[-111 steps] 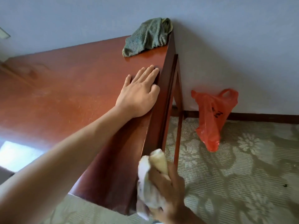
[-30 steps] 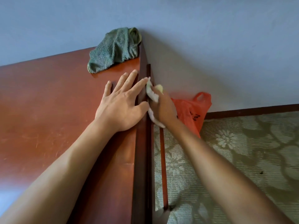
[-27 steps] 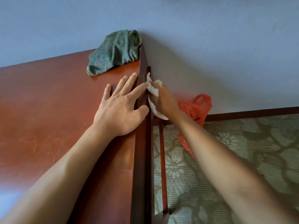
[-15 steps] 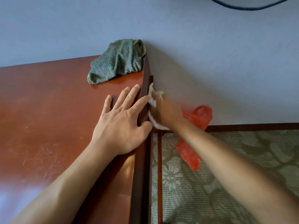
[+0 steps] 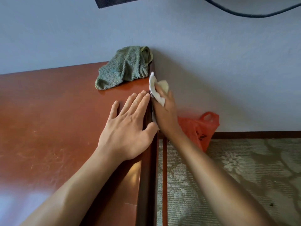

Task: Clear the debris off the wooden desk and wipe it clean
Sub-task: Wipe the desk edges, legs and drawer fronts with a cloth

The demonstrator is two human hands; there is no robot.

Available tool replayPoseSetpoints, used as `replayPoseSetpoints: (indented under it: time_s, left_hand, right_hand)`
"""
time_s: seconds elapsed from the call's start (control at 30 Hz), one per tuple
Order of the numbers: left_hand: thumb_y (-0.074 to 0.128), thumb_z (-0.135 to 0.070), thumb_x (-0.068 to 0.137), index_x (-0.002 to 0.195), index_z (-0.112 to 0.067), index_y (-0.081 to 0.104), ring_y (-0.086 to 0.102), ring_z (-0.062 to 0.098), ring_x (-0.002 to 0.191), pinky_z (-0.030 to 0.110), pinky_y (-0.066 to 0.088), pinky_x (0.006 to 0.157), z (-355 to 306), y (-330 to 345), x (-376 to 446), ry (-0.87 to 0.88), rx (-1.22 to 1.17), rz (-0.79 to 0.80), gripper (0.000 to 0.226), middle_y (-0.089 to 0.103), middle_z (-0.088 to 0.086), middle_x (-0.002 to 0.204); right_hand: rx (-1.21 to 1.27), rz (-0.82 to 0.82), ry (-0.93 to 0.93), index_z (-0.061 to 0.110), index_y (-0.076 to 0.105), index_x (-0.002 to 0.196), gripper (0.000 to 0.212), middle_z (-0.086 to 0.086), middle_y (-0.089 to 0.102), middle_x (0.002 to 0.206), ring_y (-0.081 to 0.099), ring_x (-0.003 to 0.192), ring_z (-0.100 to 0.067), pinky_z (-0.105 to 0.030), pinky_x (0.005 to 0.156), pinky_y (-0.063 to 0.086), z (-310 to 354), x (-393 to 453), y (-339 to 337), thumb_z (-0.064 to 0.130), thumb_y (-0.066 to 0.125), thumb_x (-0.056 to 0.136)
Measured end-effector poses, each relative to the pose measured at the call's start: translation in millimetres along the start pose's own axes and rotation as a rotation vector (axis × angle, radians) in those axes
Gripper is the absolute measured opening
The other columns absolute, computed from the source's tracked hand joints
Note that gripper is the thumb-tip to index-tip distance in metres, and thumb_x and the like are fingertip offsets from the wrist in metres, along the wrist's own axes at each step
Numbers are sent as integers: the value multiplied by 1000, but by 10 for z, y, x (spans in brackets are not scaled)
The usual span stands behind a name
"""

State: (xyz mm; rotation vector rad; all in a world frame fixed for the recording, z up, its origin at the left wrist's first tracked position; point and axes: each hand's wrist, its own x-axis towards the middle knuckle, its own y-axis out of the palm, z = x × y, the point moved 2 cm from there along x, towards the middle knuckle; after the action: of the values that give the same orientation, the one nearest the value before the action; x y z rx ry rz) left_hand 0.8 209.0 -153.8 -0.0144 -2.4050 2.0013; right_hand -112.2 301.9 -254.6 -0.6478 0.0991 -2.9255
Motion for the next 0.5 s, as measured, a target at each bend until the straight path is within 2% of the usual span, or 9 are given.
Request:
replayPoseSetpoints:
  time_s: [0.03,0.1,0.17,0.23,0.3,0.37,0.4,0.47,0.5]
  left_hand:
    - [11,-58,80,165,-37,-2,-19,-6,153,38,-12,128,1,-1,8,-6,-13,0,88,-12,-24,169]
    - [12,-55,84,165,-38,-1,-19,-8,152,37,-12,128,-2,-5,7,-11,-28,14,84,-12,-25,169]
    - [16,-51,87,165,-38,0,-19,-8,152,36,-13,128,-5,-7,7,-15,-40,22,81,-12,-26,168]
    - [17,-49,88,165,-38,0,-19,-8,152,35,-13,128,-10,-16,2,-17,-46,28,80,-12,-26,168]
    - [17,-49,88,165,-38,0,-19,-8,152,36,-13,128,-7,-18,3,-14,-44,29,80,-12,-26,169]
    - [17,-49,88,165,-38,-1,-20,-7,152,37,-13,128,-11,-12,12,-16,-41,25,81,-13,-25,169]
    - [17,-49,88,165,-38,-1,-20,-7,152,37,-13,128,-10,-12,15,-17,-40,23,81,-13,-25,169]
    - [16,-49,87,165,-38,-1,-20,-7,152,37,-13,128,-8,-5,0,-15,-39,29,81,-13,-25,169]
    - [15,-49,87,165,-38,-1,-20,-7,152,37,-13,128,-4,-5,2,-10,-43,21,81,-13,-25,169]
  right_hand:
    - [120,-44,-38,43,53,147,45,27,58,136,53,133,-15,-31,114,40,114,63,15,22,50,108]
    - [147,-155,18,35,66,129,32,10,66,131,60,127,-18,-41,110,46,143,335,56,21,56,102]
    - [123,-205,268,22,68,117,29,-3,72,117,67,109,-12,-41,96,51,-68,669,60,35,55,95]
    - [77,-202,380,16,66,106,30,-8,71,99,66,86,-11,-40,83,51,-155,789,54,38,52,93]
    - [116,-186,323,27,66,95,15,3,68,85,63,79,-9,-39,82,52,-81,702,75,30,53,100]
    - [158,-184,256,38,68,94,23,19,69,85,63,84,4,-25,85,50,-102,616,65,22,54,103]
    - [181,-159,245,43,72,101,26,25,70,90,63,91,9,-23,91,50,-139,618,48,24,54,105]
    - [234,-159,296,39,72,122,28,27,68,96,59,98,18,-31,108,46,-246,755,73,45,50,107]
    - [225,-174,342,32,72,120,40,29,67,93,57,93,23,-33,109,44,-265,874,64,59,47,104]
